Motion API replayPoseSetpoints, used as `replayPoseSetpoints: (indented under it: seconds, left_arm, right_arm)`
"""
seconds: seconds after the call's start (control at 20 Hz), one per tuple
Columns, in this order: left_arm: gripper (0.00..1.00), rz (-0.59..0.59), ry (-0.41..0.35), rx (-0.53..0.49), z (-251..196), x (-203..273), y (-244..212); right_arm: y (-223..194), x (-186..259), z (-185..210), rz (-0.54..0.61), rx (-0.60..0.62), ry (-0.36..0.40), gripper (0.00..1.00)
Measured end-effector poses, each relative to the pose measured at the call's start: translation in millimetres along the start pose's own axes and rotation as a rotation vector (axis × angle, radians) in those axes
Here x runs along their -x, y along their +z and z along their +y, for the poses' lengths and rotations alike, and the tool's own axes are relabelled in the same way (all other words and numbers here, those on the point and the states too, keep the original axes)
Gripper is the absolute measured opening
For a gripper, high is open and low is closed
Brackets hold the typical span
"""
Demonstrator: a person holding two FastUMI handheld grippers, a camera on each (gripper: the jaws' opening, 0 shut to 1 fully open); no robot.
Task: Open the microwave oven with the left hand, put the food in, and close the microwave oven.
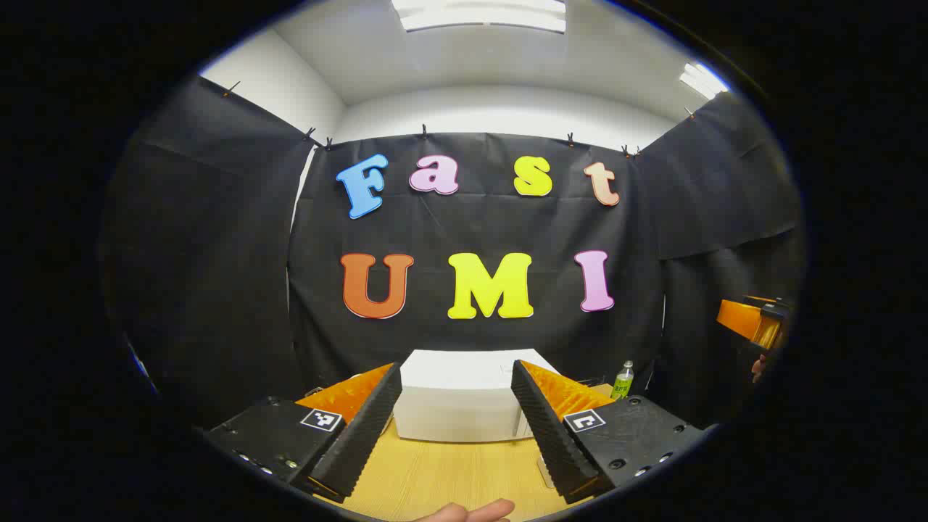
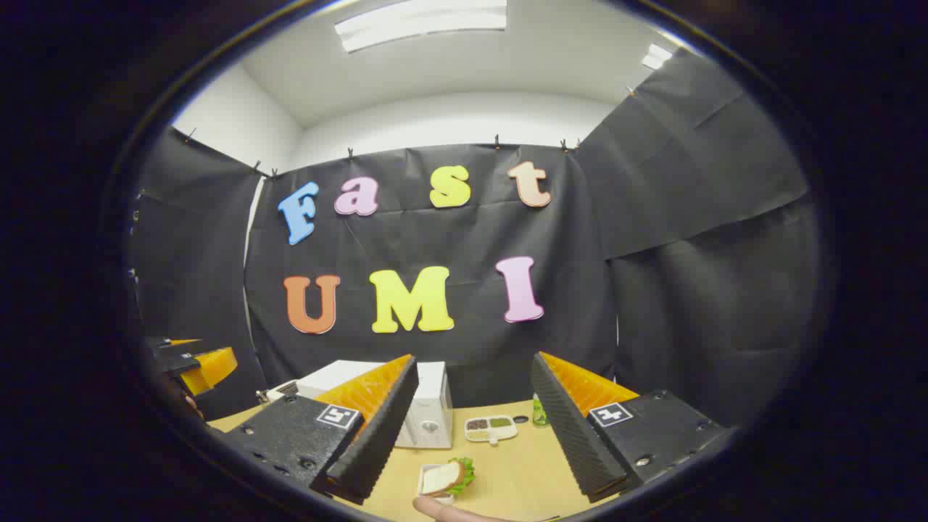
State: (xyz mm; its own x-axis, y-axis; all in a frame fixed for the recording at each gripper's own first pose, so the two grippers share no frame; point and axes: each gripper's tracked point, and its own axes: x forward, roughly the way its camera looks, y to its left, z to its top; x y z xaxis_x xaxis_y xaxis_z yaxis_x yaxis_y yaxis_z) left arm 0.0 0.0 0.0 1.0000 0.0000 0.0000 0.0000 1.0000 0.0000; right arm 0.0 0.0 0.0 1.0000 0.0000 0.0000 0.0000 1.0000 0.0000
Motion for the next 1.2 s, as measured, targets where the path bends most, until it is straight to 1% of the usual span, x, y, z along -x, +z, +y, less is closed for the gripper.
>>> replayPoseSetpoints:
  seconds: [0.05, 0.2, 0.25, 0.3, 0.65, 0.8, 0.9, 1.1, 1.2]
  left_arm:
    - [0.95, 0.002, -0.004, -0.008, 0.0, -0.5, -1.3]
    - [0.95, 0.021, -0.044, -0.007, -12.7, -1.5, -9.8]
    - [0.95, 0.024, -0.043, -0.009, -10.8, -1.4, -10.3]
    - [0.94, 0.024, -0.04, -0.012, -9.4, -1.8, -11.3]
    - [0.94, 0.027, -0.038, 0.001, -5.8, -0.3, -12.4]
    - [0.94, 0.017, -0.052, 0.027, -8.8, 2.4, -8.3]
    - [0.94, 0.004, -0.041, 0.049, -5.1, 1.0, -5.1]
    - [0.95, -0.006, -0.033, 0.104, -13.7, -18.8, -15.0]
    - [0.95, 0.007, -0.04, 0.13, -26.2, -34.8, -29.1]
  right_arm:
    - [-0.4, 0.8, 0.2, 0.001, -0.001, 0.002, 1.0]
    - [1.2, 3.7, 0.3, -0.004, -0.002, 0.011, 1.0]
    - [2.4, 4.4, -0.6, -0.006, -0.003, 0.012, 0.91]
    - [0.8, 4.4, -2.6, -0.005, -0.007, 0.012, 1.0]
    - [-2.6, 1.4, -11.6, -0.007, -0.006, 0.002, 1.0]
    - [-9.9, 0.7, -17.7, 0.014, -0.001, -0.003, 1.0]
    - [-12.9, 0.7, -22.2, 0.017, 0.0, -0.011, 1.0]
    - [-21.6, -0.9, -28.5, 0.018, -0.005, -0.012, 1.0]
    - [-27.2, -2.5, -31.7, 0.019, -0.006, -0.011, 1.0]
